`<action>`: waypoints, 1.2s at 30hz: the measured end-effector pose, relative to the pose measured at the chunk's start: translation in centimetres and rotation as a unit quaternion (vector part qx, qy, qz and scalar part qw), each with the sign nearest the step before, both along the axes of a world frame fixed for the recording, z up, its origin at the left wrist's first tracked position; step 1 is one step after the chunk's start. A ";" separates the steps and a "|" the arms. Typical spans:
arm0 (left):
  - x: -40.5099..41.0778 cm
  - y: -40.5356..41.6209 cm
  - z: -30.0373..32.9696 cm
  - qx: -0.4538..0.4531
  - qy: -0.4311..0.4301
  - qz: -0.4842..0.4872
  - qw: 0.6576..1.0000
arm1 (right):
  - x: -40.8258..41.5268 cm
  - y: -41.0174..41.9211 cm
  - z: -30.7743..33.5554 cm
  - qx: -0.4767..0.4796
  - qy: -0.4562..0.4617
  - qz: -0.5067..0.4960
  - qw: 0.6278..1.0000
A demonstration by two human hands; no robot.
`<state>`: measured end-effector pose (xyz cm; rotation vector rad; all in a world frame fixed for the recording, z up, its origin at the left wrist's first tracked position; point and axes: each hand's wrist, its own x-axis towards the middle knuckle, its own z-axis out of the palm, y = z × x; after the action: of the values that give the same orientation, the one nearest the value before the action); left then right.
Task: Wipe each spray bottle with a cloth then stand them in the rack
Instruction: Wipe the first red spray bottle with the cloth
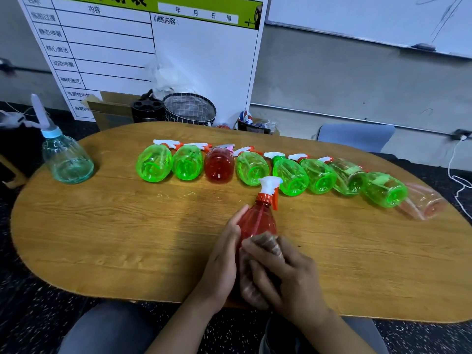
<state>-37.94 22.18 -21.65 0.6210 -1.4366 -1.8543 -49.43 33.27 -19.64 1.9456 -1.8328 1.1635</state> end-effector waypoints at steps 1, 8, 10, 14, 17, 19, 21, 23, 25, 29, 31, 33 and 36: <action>0.0 0.0 0.1 0.000 0.000 -0.004 1.000 | 0.1 0.4 -0.6 0.005 0.040 0.013 0.999; 0.0 0.3 0.1 -0.007 -0.015 0.005 1.000 | 0.1 1.6 -0.3 -0.009 -0.096 0.005 0.995; 0.0 0.3 0.1 -0.002 -0.016 0.001 1.000 | 0.1 1.2 -0.1 -0.043 -0.281 -0.070 0.956; 0.6 0.4 0.5 -0.025 -0.014 -0.026 0.999 | 0.2 0.1 -0.8 -0.076 -0.484 -0.125 0.863; 1.0 0.5 0.9 -0.054 -0.027 -0.052 0.997 | 0.1 0.2 -1.3 -0.064 -0.504 -0.117 0.853; 0.9 0.5 1.0 -0.057 -0.024 -0.046 0.997 | -0.2 0.2 -1.3 -0.063 -0.522 -0.106 0.844; 0.9 0.4 1.0 -0.046 -0.022 -0.034 0.998 | -0.7 0.2 -1.2 -0.067 -0.540 -0.108 0.832; 0.9 0.4 1.1 -0.035 -0.020 -0.036 0.999 | -0.9 0.3 -1.3 -0.065 -0.544 -0.113 0.829; 0.9 0.6 1.2 -0.029 -0.015 -0.045 0.998 | -1.0 0.3 -1.5 -0.059 -0.534 -0.109 0.836; 0.8 0.5 1.1 -0.029 -0.008 -0.040 0.999 | -0.8 0.3 -1.5 -0.060 -0.524 -0.106 0.843; 0.8 0.4 0.9 -0.021 -0.010 -0.043 0.999 | -0.8 0.3 -1.6 -0.060 -0.518 -0.110 0.846; 0.7 0.2 0.7 -0.009 -0.010 -0.051 0.999 | -0.6 0.3 -1.8 -0.056 -0.512 -0.114 0.850; 0.5 0.1 0.2 -0.002 -0.006 -0.037 0.999 | 0.1 0.3 -1.8 -0.051 -0.462 -0.124 0.877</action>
<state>-37.43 22.29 -21.50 0.5845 -1.4898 -1.9068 -49.34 33.60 -21.49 1.0626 -2.2338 2.2659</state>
